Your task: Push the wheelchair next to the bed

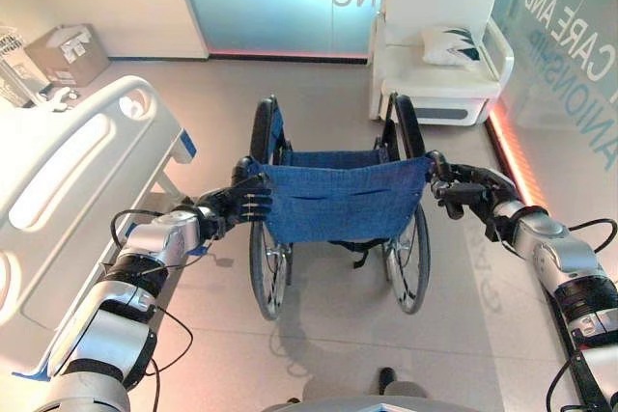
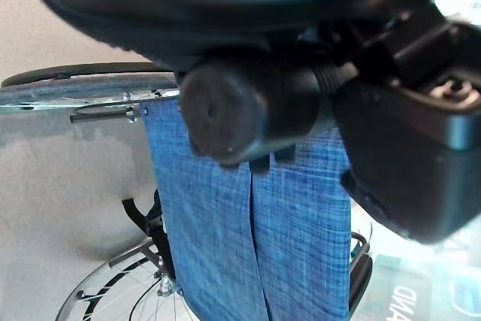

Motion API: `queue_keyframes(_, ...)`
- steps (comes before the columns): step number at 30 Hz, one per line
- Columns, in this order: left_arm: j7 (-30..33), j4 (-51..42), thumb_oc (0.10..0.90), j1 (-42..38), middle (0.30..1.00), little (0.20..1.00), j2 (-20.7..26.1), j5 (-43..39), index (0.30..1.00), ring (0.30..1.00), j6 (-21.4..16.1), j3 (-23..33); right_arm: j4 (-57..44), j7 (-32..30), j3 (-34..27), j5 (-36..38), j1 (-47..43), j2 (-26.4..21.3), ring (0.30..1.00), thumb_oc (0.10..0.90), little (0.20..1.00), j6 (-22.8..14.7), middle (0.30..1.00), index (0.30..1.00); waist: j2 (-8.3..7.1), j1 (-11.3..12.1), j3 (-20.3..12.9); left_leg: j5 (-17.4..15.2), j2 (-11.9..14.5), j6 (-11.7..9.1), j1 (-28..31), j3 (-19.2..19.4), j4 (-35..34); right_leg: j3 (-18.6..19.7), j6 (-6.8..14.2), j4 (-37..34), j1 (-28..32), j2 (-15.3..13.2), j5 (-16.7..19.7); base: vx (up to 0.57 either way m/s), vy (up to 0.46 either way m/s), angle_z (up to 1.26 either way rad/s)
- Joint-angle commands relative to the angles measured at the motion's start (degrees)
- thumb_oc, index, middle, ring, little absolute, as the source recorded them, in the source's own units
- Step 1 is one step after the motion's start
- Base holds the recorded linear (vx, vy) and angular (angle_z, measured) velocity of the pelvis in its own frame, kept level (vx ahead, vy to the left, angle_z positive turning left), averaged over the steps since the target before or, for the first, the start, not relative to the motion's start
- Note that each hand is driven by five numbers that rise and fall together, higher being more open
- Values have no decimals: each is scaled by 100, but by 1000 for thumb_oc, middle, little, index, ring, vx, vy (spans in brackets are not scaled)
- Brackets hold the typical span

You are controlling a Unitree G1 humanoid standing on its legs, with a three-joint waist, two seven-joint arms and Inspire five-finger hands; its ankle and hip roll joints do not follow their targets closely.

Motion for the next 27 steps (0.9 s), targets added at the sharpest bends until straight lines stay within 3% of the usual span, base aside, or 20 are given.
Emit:
queue_keyframes(1,-691,-166,400,-1496,300,300,-729,-790,300,300,-910,-365,-1053,1795,851,333,-889,506,300,400,300,-534,300,300,58,-349,-105,-337,-591,397,-355,17,234,97,19,668,-146,291,-541,24,2,-6)
queue_keyframes(15,-634,-802,400,-1290,300,300,-572,-2175,300,300,-1336,63,-1121,1836,759,372,-598,499,300,400,300,-580,300,300,71,-263,-132,-345,-604,401,-330,-11,222,3,-15,701,-117,271,-585,5,1,-1)
queue_keyframes(19,-538,-1181,400,-1026,300,300,-785,-2923,300,300,-1636,291,-1121,1832,685,318,-442,591,300,400,300,-643,300,300,46,-196,-136,-340,-602,393,-317,-42,206,-96,-31,691,-82,249,-604,0,0,0)
queue_keyframes(27,-671,-1960,400,-372,300,300,-1298,-4122,300,300,-1791,715,-1228,1809,539,270,-154,711,300,400,300,-697,300,300,-54,-82,-132,-336,-574,371,-268,-56,166,-290,-37,695,-16,211,-633,-1,-1,1)
